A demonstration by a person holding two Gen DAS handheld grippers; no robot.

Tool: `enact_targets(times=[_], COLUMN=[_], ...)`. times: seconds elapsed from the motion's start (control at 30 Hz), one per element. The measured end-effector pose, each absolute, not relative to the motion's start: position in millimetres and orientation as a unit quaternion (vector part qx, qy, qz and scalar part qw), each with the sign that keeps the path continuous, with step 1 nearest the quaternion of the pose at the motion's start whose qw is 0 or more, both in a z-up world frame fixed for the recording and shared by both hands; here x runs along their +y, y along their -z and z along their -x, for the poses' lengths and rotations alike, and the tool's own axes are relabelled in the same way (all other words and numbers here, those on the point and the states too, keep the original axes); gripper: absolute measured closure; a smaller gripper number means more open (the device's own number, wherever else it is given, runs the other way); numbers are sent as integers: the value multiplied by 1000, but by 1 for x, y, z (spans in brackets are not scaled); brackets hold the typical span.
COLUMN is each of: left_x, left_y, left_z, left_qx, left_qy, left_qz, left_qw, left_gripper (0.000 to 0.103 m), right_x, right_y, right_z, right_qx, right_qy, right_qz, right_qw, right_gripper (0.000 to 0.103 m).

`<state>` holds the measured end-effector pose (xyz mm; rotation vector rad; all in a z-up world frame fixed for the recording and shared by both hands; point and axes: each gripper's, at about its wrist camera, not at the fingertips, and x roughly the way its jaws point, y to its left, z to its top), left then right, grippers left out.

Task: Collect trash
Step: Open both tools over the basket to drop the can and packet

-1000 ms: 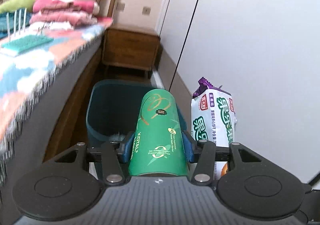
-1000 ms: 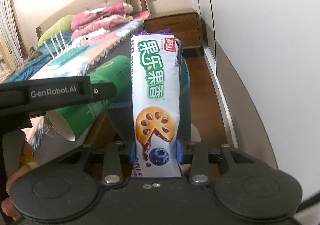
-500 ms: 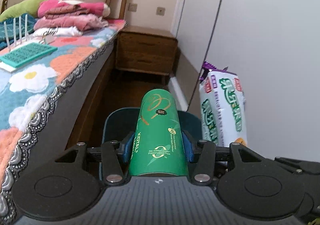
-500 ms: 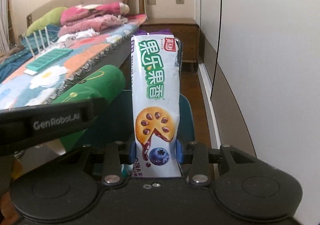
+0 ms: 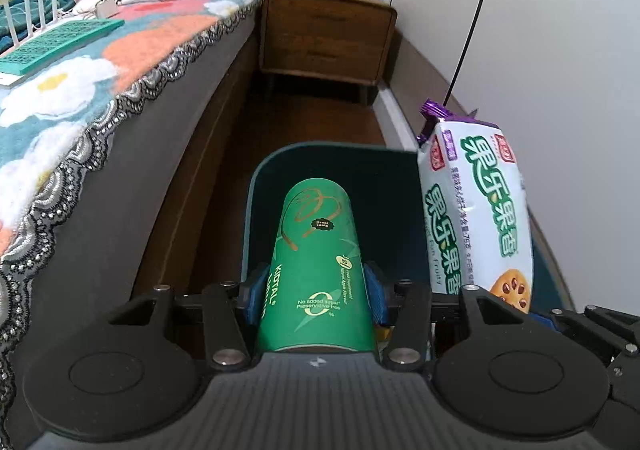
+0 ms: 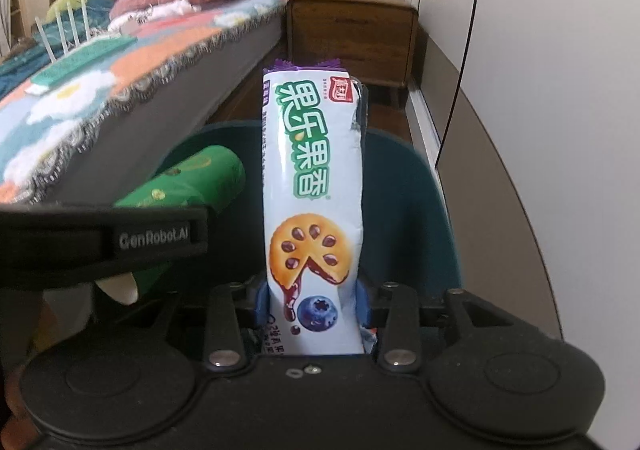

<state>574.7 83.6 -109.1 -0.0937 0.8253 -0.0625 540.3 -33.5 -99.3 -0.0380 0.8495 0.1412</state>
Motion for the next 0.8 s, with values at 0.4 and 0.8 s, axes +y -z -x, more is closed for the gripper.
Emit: enact_targets(times=[0.4,0.8], left_x=[60,56], left_y=[120,93], left_z=[-569,-531], left_qx=[410,381], left_qy=[49,59], left_qz=[-14,0], left_qw=[911,923], left_gripper=[55,43], right_x=[-35,-45], right_y=[107,78], right_z=[-530,-492], right_qx=[418,397], right_qy=[-73,-81], right_qz=[32,27], right_qw=[905,914], right_gripper=[39,32])
